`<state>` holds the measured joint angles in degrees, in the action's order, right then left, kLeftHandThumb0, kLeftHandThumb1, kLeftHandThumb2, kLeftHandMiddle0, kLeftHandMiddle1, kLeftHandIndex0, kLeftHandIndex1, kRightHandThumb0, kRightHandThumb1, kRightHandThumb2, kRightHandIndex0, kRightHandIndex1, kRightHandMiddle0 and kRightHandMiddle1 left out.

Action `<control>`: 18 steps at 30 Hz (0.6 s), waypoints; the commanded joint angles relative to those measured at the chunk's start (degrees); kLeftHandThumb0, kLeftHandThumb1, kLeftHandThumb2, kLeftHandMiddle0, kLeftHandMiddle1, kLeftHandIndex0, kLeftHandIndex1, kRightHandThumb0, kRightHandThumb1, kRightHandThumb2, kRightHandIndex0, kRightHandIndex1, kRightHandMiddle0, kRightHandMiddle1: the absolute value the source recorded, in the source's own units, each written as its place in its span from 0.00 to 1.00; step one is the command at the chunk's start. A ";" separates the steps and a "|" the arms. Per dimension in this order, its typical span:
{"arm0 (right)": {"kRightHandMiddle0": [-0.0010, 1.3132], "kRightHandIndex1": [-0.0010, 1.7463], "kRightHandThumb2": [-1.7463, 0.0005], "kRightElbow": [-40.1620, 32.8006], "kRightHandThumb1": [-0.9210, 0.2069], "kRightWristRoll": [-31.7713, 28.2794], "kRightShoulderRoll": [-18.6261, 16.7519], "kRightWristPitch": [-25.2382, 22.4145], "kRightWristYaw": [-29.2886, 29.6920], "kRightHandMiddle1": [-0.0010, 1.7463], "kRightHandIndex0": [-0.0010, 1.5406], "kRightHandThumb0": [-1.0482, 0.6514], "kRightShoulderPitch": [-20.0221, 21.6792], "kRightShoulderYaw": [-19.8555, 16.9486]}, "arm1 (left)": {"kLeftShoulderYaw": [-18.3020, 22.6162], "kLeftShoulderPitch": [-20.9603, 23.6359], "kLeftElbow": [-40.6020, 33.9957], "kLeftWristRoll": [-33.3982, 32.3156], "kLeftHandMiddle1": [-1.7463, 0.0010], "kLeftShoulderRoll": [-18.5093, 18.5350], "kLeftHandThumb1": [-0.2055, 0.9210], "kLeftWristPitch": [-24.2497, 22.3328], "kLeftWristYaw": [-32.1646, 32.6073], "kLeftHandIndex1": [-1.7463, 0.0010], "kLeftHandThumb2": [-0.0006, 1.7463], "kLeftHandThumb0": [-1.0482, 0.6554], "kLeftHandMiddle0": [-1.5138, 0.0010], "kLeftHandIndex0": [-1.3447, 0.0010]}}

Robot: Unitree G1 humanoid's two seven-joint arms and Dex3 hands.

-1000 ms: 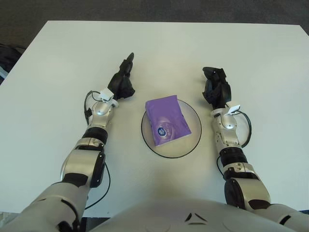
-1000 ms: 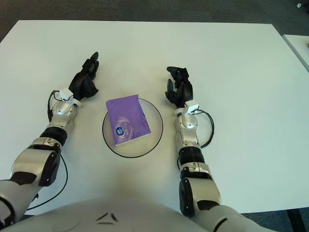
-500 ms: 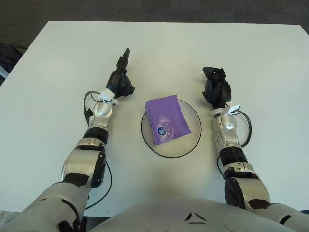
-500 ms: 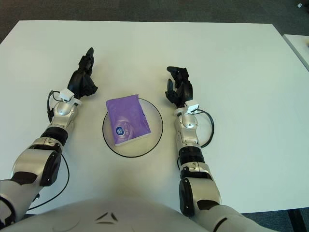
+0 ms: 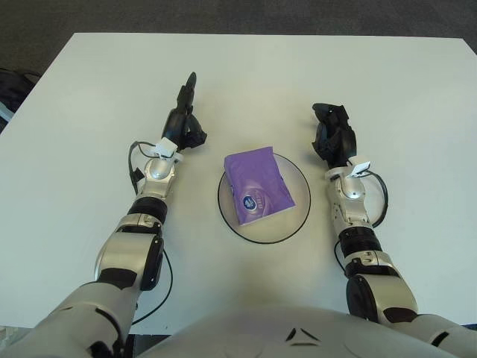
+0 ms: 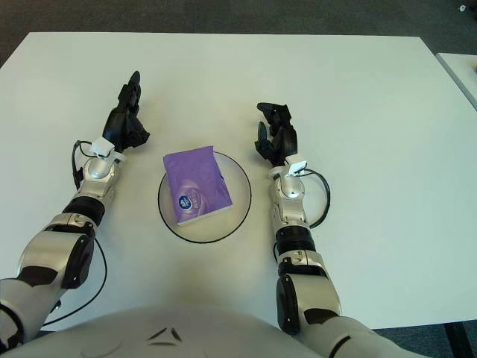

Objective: Put the tissue paper into the plate.

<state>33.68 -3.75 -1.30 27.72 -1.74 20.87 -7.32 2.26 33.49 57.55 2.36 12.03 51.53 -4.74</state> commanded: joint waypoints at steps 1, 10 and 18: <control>0.14 0.30 0.62 7.34 0.02 -0.88 -1.94 -4.17 -0.13 0.63 0.24 0.31 -10.50 -0.11 | -0.61 -10.79 2.23 1.92 0.99 -1.66 1.00 0.20 2.32 0.99 0.77 0.00 0.98 0.98; 0.13 0.30 0.62 7.50 0.02 -0.78 -1.78 -4.41 -0.16 0.62 0.23 0.31 -10.46 -0.05 | -0.31 -12.02 1.51 1.37 0.99 -1.40 1.00 -2.19 2.23 0.98 0.77 0.00 0.97 0.98; 0.13 0.31 0.61 7.68 0.03 -1.17 -1.70 -4.66 -0.74 0.62 0.23 0.31 -10.33 -0.20 | -0.73 -13.21 -0.46 2.22 0.99 -1.49 1.00 -2.82 3.33 0.91 0.77 0.00 0.94 0.99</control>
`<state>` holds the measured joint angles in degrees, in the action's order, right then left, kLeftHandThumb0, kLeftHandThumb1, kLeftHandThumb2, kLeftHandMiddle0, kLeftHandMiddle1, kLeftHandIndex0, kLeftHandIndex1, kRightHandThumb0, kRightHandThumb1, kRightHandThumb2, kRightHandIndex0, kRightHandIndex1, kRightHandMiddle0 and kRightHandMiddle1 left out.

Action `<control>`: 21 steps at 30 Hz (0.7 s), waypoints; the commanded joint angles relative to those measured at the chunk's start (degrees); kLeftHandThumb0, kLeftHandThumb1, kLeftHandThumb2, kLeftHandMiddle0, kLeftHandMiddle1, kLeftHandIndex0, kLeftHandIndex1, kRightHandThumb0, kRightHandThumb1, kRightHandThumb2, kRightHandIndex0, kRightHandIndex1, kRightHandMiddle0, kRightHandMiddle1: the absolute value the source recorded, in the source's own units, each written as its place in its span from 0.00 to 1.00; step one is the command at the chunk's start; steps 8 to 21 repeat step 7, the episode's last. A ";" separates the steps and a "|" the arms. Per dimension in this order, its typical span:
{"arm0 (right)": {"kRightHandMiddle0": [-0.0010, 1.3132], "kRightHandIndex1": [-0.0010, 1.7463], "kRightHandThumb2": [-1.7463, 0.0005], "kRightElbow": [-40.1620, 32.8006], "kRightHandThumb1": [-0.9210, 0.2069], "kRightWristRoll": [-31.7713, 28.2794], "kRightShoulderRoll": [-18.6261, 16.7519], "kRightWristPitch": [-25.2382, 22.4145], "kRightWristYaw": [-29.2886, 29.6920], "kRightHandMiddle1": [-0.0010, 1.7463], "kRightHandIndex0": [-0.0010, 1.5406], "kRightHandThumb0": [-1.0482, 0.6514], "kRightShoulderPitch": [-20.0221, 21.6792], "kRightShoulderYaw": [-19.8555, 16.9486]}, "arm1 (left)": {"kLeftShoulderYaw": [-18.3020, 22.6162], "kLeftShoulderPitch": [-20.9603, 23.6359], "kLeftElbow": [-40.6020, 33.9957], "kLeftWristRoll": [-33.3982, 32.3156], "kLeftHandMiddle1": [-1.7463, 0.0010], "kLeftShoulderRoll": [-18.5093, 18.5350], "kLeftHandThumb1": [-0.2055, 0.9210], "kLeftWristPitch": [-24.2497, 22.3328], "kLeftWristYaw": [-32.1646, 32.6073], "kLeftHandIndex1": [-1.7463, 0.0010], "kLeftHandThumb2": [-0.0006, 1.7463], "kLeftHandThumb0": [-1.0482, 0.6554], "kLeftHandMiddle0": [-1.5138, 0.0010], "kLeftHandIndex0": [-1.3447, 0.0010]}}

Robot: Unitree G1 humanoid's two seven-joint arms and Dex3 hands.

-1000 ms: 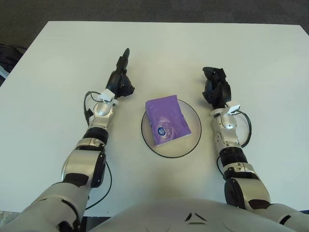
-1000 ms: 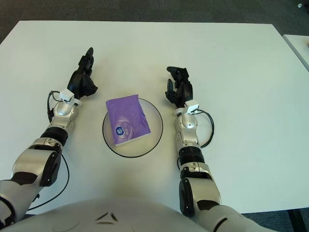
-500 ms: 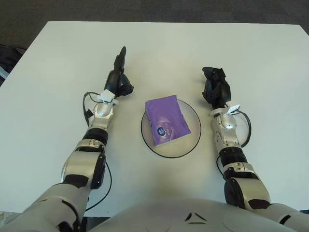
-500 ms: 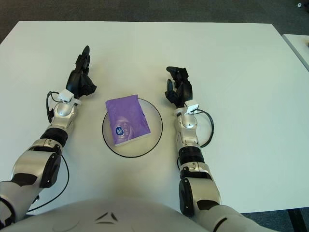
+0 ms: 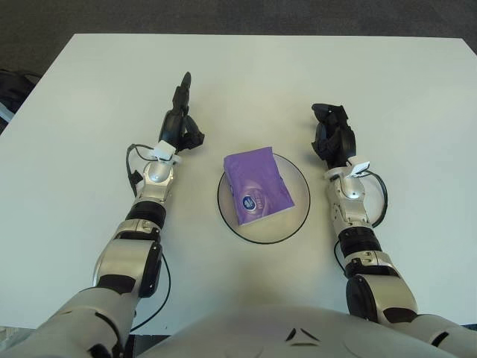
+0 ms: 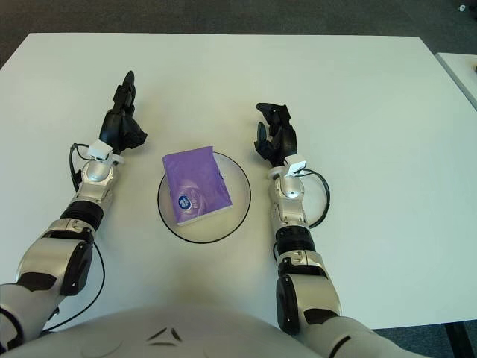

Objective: Put the tissue paper into the plate.

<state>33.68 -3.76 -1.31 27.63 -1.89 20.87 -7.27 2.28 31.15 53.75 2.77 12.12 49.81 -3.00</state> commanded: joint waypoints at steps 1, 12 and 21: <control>0.12 0.31 0.61 7.70 0.03 -1.20 -1.69 -4.58 -0.63 0.62 0.23 0.31 -10.32 -0.26 | -0.81 -11.04 3.01 1.91 1.00 -1.62 1.00 -1.12 1.74 0.90 0.77 0.00 0.94 1.00; 0.12 0.31 0.60 7.70 0.04 -1.34 -1.67 -4.41 -0.86 0.62 0.23 0.32 -10.36 -0.43 | -1.06 -11.64 1.68 2.24 1.00 -1.80 1.00 -0.88 2.35 0.89 0.77 0.00 0.93 1.00; 0.12 0.31 0.60 7.70 0.04 -1.34 -1.67 -4.41 -0.86 0.62 0.23 0.32 -10.36 -0.43 | -1.06 -11.64 1.68 2.24 1.00 -1.80 1.00 -0.88 2.35 0.89 0.77 0.00 0.93 1.00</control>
